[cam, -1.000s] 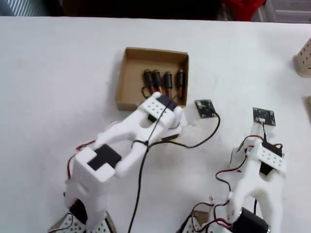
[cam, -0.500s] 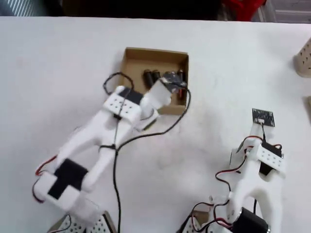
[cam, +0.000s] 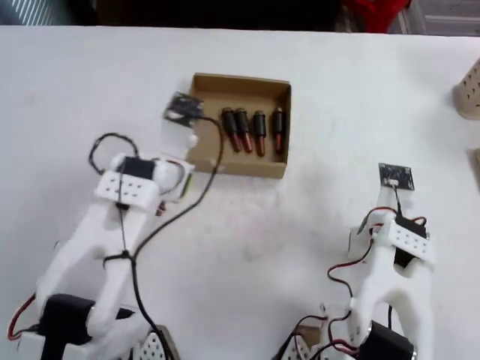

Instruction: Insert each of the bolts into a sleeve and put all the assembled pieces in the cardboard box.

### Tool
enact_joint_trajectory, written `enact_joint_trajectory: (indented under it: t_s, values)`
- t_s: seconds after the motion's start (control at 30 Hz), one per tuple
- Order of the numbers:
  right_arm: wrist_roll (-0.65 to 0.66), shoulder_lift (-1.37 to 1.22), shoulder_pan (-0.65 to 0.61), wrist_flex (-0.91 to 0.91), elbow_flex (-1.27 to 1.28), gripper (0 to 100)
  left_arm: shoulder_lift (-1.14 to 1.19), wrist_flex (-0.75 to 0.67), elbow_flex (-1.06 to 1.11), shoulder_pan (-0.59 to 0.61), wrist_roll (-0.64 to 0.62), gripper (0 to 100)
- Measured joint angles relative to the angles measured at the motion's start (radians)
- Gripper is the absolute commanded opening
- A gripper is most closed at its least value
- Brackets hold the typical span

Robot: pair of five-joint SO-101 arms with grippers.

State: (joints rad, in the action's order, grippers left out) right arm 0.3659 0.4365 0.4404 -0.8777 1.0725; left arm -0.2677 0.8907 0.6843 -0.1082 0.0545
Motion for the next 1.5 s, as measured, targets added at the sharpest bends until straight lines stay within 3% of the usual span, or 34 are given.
enact_joint_trajectory:
  t_s: [0.5,0.6,1.03,1.27,1.5]
  values:
    - [-0.002,0.000,-0.450,0.000,0.000,1.7,-0.034,-0.005,0.155,0.322,-0.064,2]
    - [-0.009,0.000,-0.540,0.000,0.000,1.7,-0.034,-0.005,0.158,0.333,-0.064,2]
    - [-0.279,0.000,-0.815,0.091,-0.064,1.7,-0.034,-0.037,0.158,0.339,-0.064,2]
    - [-0.387,0.000,-0.852,0.176,-0.064,1.7,-0.034,-0.037,0.158,0.339,-0.063,2]
    - [-0.402,0.000,-0.893,0.324,0.009,1.7,-0.034,-0.037,0.158,0.339,-0.063,2]
